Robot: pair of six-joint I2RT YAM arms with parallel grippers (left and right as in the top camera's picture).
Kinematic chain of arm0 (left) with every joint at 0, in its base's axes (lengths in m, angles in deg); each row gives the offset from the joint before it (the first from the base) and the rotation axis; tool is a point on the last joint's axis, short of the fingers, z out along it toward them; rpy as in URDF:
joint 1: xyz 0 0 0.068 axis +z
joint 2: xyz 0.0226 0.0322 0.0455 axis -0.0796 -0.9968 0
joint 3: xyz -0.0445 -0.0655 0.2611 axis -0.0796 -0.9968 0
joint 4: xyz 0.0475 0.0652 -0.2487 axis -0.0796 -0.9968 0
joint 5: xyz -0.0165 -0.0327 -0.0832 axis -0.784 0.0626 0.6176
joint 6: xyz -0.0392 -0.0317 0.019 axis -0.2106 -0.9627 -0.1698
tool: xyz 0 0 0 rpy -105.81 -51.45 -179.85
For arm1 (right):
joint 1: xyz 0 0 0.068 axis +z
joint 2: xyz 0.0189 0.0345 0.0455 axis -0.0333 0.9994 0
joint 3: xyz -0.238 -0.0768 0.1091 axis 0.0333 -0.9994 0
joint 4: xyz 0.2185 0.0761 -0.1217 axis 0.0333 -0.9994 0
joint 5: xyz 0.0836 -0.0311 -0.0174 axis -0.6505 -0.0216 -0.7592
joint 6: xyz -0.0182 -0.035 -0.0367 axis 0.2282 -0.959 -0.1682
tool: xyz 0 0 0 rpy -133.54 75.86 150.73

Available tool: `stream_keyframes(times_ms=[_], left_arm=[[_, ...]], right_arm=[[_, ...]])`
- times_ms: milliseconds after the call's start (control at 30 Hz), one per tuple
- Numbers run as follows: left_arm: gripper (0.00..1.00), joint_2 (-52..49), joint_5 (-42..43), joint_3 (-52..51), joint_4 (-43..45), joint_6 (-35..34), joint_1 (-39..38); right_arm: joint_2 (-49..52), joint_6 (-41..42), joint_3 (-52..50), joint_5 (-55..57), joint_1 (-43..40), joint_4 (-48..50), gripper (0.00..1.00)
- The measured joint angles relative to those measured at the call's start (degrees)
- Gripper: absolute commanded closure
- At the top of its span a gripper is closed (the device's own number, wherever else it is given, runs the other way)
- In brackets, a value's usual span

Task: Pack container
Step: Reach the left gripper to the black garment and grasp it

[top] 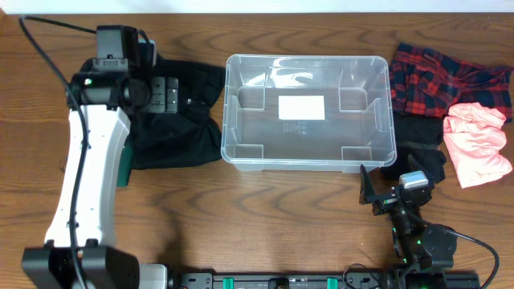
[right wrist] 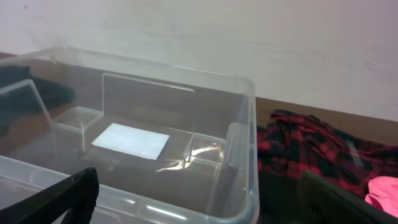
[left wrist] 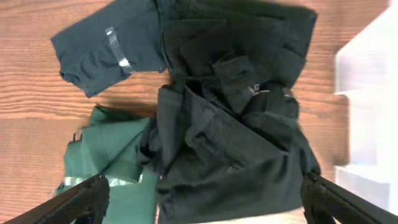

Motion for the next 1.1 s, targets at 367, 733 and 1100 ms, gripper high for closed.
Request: stream_keyframes(times_ms=[367, 733, 1100], left_arm=[[0.02, -3.7, -0.2, 0.0, 4.1, 3.5, 1.8], [0.02, -16.2, 2.3, 0.0, 5.0, 3.7, 6.6], [0.02, -24.7, 7.6, 0.0, 7.0, 5.2, 6.6]], right_arm=[[0.0, 0.0, 0.0, 0.0, 0.0, 0.0, 0.01], [0.0, 0.0, 0.0, 0.0, 0.0, 0.0, 0.01], [0.0, 0.0, 0.0, 0.0, 0.0, 0.0, 0.01]])
